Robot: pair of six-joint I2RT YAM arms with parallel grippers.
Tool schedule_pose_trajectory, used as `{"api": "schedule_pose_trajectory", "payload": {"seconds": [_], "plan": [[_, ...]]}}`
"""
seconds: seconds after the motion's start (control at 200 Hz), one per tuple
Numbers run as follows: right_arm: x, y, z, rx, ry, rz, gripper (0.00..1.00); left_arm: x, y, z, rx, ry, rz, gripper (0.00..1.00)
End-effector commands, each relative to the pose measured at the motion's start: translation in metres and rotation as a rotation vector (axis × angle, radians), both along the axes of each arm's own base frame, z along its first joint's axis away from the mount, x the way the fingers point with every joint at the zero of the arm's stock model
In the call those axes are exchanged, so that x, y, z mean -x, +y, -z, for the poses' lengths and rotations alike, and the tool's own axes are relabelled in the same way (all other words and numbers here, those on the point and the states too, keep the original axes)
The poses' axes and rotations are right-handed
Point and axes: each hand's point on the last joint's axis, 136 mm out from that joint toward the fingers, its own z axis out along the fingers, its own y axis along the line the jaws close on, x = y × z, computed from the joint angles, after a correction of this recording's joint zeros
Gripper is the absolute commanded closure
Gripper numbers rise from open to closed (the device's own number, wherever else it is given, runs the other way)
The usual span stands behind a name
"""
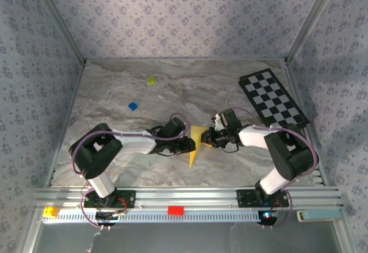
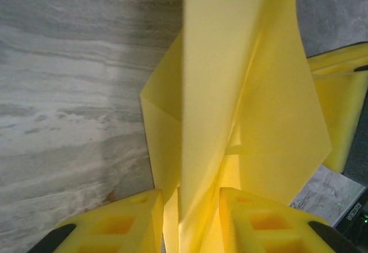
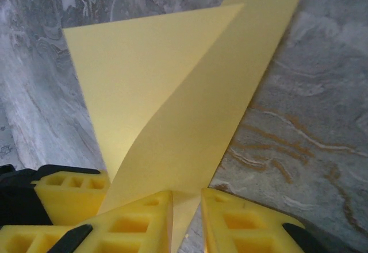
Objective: Fold a paper plane with a square sheet of paper (pick it up from the middle)
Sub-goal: Move a paper plane to the center of the table.
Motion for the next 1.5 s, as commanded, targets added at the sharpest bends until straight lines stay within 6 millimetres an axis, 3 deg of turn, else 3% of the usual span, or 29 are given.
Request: {"api": "schedule_pose_trajectory", "payload": {"seconds": [0.0, 0.79, 1.094, 1.214, 1.494], "plan": [[0.002, 0.006, 0.001, -0.026, 0.017, -0.008, 0.8, 0.001, -0.009, -0.007, 0.047, -0.009, 0.027, 0.71], [0.006, 0.006, 0.007, -0.033, 0.046, -0.01, 0.81, 0.005, -0.021, -0.001, 0.068, 0.039, 0.061, 0.72], [0.006, 0.005, 0.005, -0.032, 0.038, -0.005, 0.81, 0.001, -0.024, -0.014, 0.086, 0.02, 0.058, 0.88], [0.004, 0.004, -0.001, -0.035, 0.023, 0.003, 0.8, -0.003, -0.014, -0.021, 0.036, -0.011, 0.028, 0.93], [0.0, -0.002, -0.019, -0.028, -0.024, 0.026, 0.76, -0.012, 0.034, -0.03, -0.276, -0.074, -0.026, 0.99]]}}
